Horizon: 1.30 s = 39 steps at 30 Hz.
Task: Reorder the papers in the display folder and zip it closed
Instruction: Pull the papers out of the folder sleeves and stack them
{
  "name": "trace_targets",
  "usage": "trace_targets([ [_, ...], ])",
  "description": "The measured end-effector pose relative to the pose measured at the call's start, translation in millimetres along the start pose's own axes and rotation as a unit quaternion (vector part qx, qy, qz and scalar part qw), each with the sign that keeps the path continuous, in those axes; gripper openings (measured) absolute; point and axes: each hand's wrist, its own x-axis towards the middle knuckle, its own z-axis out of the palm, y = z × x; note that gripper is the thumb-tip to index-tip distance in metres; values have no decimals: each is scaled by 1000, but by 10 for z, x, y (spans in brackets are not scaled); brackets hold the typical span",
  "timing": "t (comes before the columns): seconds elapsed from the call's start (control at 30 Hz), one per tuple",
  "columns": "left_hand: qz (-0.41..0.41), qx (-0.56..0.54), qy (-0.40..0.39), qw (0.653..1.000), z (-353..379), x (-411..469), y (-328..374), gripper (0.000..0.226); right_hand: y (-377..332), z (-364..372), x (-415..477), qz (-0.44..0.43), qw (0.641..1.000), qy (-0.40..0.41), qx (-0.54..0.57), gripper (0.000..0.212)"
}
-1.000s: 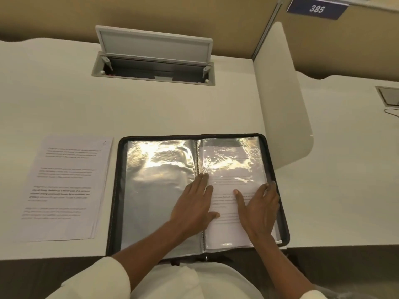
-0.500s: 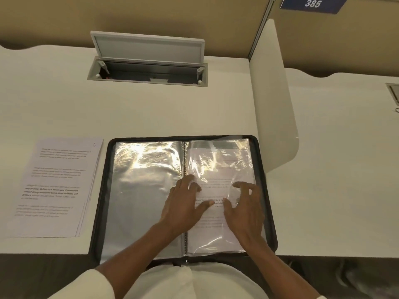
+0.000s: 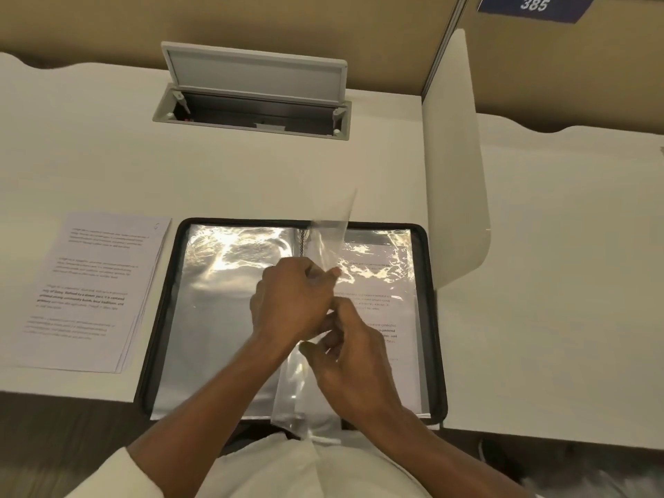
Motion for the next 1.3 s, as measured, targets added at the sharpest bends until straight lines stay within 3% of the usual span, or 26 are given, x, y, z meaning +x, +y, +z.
trace_targets([
  [0.1,-3,29,25,999,-146,63,-64,21,-96,-4,18,-30,997,-37,64,34],
  [0.23,-28,22,66,997,-459,218,-309,32,-98,-108,157,-38,990,-77,111,40],
  [0.33,-56,21,86,994,-717,377,-588,30,76,-221,426,-18,991,-52,119,35],
  [0.47,-93,71,80,990,-940,592,-974,21,469,-403,928,14,1000,14,18,17],
  [0.6,-147,110,73,980,-964,733,-1300,10,759,-597,1355,-12,992,50,-115,20],
  [0.73,-185,121,85,972,-830,781,-1519,29,1058,-799,1709,-29,971,75,-226,27],
  [1.1,-232,131,107,958,-657,918,-1687,49,1039,-995,2149,-28,918,-19,-395,66],
  [1.3,-228,171,89,954,-657,964,-1668,57,980,-1032,2295,-37,895,-23,-444,53],
])
